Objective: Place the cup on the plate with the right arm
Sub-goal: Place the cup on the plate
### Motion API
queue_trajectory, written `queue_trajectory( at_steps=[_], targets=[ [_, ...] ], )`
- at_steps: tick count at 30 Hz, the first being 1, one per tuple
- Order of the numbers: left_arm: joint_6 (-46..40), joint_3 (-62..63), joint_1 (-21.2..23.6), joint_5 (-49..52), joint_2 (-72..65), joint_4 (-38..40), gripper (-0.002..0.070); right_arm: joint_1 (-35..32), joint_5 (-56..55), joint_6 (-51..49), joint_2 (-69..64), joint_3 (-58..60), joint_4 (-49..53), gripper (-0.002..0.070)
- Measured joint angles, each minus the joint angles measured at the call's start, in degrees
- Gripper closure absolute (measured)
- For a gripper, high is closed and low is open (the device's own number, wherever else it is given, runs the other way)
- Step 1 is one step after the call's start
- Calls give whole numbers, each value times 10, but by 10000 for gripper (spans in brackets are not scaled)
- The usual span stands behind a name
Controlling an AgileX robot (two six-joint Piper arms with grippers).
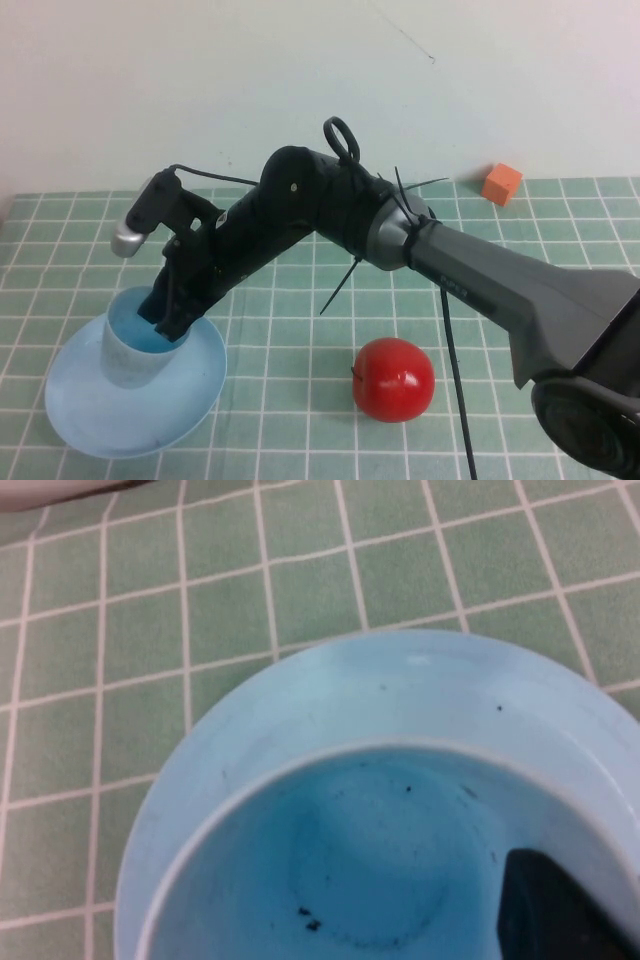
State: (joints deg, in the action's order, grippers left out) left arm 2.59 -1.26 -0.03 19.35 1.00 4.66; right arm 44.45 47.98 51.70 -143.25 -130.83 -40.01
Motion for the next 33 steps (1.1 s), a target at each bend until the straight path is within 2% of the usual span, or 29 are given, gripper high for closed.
queue_trajectory(
  at_steps=[14,17,23,33],
  targets=[
    [0,0,0,0,0,0,678,0,-8,1,-33,0,1,638],
    [0,0,0,0,0,0,678,0,-8,-1,-33,0,1,601],
    [0,0,0,0,0,0,678,0,-8,-17,-33,0,1,468],
    [0,0,0,0,0,0,678,0,7,-60,-33,-56,2,437]
  ],
)
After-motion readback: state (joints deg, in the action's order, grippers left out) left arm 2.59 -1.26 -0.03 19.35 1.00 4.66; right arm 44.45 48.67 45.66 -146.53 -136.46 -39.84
